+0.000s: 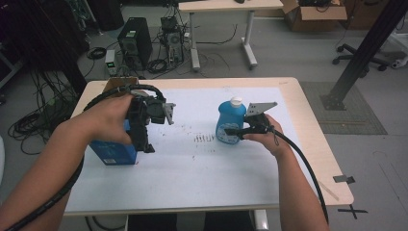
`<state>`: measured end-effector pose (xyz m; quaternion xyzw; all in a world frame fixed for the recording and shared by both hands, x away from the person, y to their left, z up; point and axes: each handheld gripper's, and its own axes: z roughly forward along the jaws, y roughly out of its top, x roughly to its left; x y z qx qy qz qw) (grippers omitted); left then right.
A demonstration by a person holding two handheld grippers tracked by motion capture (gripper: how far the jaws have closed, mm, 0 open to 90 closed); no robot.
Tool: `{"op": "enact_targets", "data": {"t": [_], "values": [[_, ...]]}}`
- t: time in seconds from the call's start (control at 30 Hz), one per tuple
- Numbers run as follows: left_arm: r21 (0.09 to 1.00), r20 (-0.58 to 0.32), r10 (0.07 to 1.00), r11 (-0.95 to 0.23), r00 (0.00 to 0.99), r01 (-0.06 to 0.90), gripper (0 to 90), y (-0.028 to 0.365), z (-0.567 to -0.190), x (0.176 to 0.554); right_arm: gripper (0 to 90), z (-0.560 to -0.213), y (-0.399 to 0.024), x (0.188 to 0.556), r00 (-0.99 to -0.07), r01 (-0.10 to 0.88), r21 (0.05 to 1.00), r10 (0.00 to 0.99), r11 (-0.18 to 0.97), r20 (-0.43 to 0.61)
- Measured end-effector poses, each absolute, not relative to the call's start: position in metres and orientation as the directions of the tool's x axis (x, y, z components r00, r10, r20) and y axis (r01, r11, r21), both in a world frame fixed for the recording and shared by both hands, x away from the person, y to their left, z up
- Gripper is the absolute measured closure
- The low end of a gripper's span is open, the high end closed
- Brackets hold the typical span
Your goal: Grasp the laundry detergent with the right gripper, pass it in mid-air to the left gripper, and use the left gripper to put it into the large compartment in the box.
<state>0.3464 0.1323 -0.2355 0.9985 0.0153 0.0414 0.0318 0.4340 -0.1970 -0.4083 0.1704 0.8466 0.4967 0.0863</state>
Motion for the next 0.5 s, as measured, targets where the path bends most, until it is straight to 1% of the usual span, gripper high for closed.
{"op": "enact_targets", "data": {"t": [0.17,0.23,0.27,0.3,0.5], "values": [[0.062,0.078,0.034,-0.998,0.996,0.029,0.2,0.130,-0.234,0.348,45.6,-0.394,-0.201,0.430,-0.936,0.177,0.864,0.353,0.471,0.000],[0.054,0.078,0.035,-0.998,0.996,0.030,0.2,0.128,-0.233,0.349,45.6,-0.382,-0.203,0.425,-0.940,0.156,0.862,0.341,0.482,-0.021],[0.054,0.078,0.035,-0.998,0.996,0.030,0.2,0.128,-0.233,0.349,45.6,-0.382,-0.203,0.425,-0.940,0.156,0.862,0.341,0.482,-0.021],[0.054,0.080,0.034,-0.998,0.996,0.029,0.2,0.127,-0.233,0.350,45.6,-0.374,-0.204,0.421,-0.942,0.143,0.862,0.334,0.486,-0.032],[0.057,0.081,0.037,-0.998,0.996,0.033,0.2,0.124,-0.229,0.351,45.5,-0.352,-0.206,0.410,-0.949,0.096,0.857,0.305,0.506,-0.074]]}}
